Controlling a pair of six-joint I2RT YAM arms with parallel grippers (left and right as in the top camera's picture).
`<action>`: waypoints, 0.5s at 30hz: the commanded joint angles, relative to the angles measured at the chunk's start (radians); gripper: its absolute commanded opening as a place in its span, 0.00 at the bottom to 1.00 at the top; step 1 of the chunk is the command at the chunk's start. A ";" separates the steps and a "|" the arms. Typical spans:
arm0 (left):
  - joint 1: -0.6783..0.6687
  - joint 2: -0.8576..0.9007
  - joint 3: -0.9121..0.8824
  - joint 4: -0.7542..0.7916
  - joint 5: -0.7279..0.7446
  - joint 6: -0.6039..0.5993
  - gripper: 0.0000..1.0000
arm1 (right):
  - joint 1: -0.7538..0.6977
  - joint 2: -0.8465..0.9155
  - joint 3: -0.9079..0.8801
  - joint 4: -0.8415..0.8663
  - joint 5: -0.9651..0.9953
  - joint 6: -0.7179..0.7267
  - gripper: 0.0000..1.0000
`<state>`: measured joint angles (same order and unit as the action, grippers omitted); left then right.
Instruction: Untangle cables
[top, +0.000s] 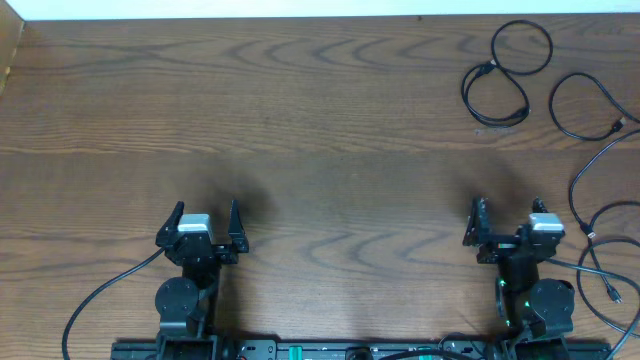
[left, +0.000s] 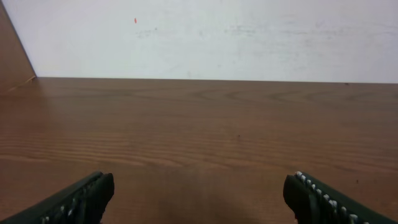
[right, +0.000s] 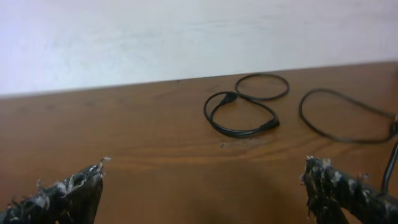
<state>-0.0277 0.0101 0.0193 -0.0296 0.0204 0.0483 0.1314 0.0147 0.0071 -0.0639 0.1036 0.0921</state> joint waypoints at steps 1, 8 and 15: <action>0.005 -0.006 -0.015 -0.044 -0.029 -0.012 0.91 | 0.001 -0.010 -0.002 -0.008 -0.042 -0.135 0.99; 0.005 -0.006 -0.015 -0.044 -0.029 -0.012 0.91 | 0.001 -0.010 -0.002 -0.008 -0.042 -0.104 0.99; 0.005 -0.006 -0.015 -0.044 -0.029 -0.012 0.91 | 0.001 -0.010 -0.002 -0.007 -0.042 -0.105 0.99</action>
<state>-0.0277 0.0101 0.0193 -0.0296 0.0204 0.0483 0.1314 0.0147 0.0071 -0.0662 0.0742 0.0029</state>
